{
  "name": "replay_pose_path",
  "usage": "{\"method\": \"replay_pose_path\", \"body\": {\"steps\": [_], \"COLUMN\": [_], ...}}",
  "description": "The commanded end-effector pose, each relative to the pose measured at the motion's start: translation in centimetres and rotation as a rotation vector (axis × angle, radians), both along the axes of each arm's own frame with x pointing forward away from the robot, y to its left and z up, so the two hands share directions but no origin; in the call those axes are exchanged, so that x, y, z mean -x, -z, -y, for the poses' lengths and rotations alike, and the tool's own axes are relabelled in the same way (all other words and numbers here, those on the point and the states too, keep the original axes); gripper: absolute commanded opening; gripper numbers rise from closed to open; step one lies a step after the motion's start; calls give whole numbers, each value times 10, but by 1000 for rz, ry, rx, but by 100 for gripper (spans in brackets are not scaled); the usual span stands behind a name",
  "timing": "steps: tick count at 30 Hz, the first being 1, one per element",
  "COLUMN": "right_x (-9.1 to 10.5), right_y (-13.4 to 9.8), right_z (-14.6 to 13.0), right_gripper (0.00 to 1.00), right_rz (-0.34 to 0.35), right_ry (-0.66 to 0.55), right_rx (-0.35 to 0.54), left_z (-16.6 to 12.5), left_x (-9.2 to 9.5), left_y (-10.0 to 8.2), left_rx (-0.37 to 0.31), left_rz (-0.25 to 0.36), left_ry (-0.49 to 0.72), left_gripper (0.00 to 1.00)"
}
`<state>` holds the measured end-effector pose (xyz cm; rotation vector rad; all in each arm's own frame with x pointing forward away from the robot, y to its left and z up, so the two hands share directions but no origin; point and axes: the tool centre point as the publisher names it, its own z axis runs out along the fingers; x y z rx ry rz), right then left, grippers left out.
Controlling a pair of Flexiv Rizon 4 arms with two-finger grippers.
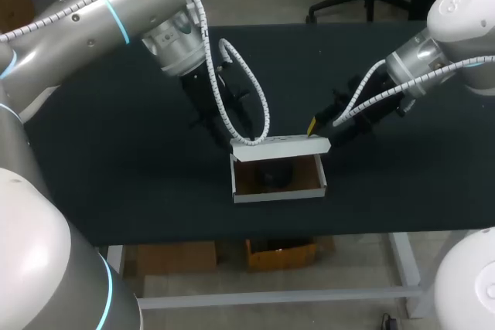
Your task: Assemble the packaging by folding the flat box into shape, placing the metal phone stand inside, and closing the box properly
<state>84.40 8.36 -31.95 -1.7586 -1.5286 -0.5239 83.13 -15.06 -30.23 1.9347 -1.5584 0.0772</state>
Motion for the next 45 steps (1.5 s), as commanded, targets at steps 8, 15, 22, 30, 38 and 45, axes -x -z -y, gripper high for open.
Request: {"method": "replay_pose_path", "body": {"steps": [8, 15, 22, 30, 38, 45], "right_x": [-3, -3, -1, 1, 1, -1], "right_y": [0, -1, -2, -2, -1, -2], "right_z": [-1, -2, -3, -6, -7, -8], "right_gripper": [49, 49, 49, 48, 48, 48], "right_rz": [-13, -14, -14, -23, -32, -32], "right_ry": [-1, -1, 2, 6, 10, 10], "right_rx": [-4, -5, -6, -9, -11, -11], "left_z": [3, 3, 3, 3, 4, 5], "left_x": [-5, -7, -10, -10, -15, -15], "left_y": [1, 0, -2, -4, -4, -4], "left_rx": [2, 12, 18, 29, 45, 71], "left_rz": [-23, -40, -53, -75, -96, -114], "left_ry": [3, 4, 5, 0, -7, -30], "left_gripper": [49, 49, 49, 50, 54, 66]}}
